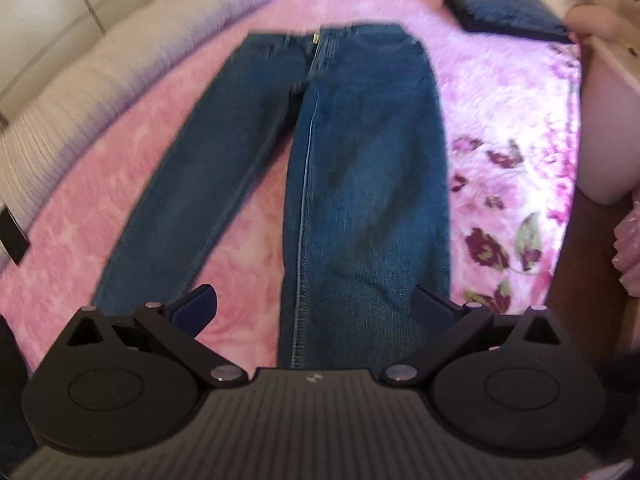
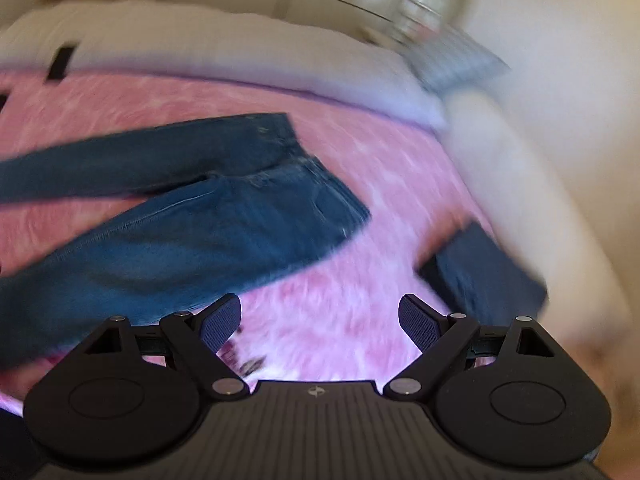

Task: Fold clothes
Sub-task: 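Move both grippers to the jeans waistband and grasp its edge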

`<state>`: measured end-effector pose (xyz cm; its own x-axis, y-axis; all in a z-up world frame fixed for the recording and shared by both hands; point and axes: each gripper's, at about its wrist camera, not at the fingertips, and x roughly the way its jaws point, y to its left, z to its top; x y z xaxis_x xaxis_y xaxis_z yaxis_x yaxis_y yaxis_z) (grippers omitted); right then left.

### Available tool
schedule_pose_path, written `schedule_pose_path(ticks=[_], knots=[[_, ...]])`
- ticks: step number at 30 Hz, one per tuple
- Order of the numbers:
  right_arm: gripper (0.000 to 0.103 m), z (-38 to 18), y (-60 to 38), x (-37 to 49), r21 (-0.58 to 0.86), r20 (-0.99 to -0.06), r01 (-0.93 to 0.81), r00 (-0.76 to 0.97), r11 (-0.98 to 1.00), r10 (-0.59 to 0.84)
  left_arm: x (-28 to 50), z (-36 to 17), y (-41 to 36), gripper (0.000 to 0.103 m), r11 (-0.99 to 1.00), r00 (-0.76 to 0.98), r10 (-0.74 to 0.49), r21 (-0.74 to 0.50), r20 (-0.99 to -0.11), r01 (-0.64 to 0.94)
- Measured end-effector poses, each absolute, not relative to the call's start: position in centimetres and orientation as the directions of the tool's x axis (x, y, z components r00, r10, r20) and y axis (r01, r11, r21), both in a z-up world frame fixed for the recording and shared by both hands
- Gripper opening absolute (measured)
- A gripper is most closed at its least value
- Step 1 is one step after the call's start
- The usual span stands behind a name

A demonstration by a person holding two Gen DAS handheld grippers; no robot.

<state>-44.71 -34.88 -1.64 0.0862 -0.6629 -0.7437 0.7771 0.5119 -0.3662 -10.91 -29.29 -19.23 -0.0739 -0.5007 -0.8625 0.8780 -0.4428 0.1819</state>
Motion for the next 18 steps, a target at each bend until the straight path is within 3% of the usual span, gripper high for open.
schedule_pose_path(ticks=[7, 13, 18], knots=[[0.088, -4.7, -42.7, -43.1, -0.469, -0.773, 0.490, 0.174, 0.735, -0.610, -11.9, -21.2, -29.6, 0.101, -0.295, 0.027, -0.502, 0.201, -0.864, 0.934], [0.088, -9.2, -49.0, -43.8, -0.524, -0.779, 0.161, 0.307, 0.836, -0.547, -12.3, -24.4, -25.8, 0.101, -0.007, 0.220, -0.378, 0.240, -0.899, 0.971], [0.088, -14.6, -54.9, -45.3, -0.566, -0.767, -0.059, 0.404, 0.822, -0.499, -15.7, -26.8, -22.1, 0.097, 0.158, 0.395, -0.262, 0.365, -0.880, 0.917]])
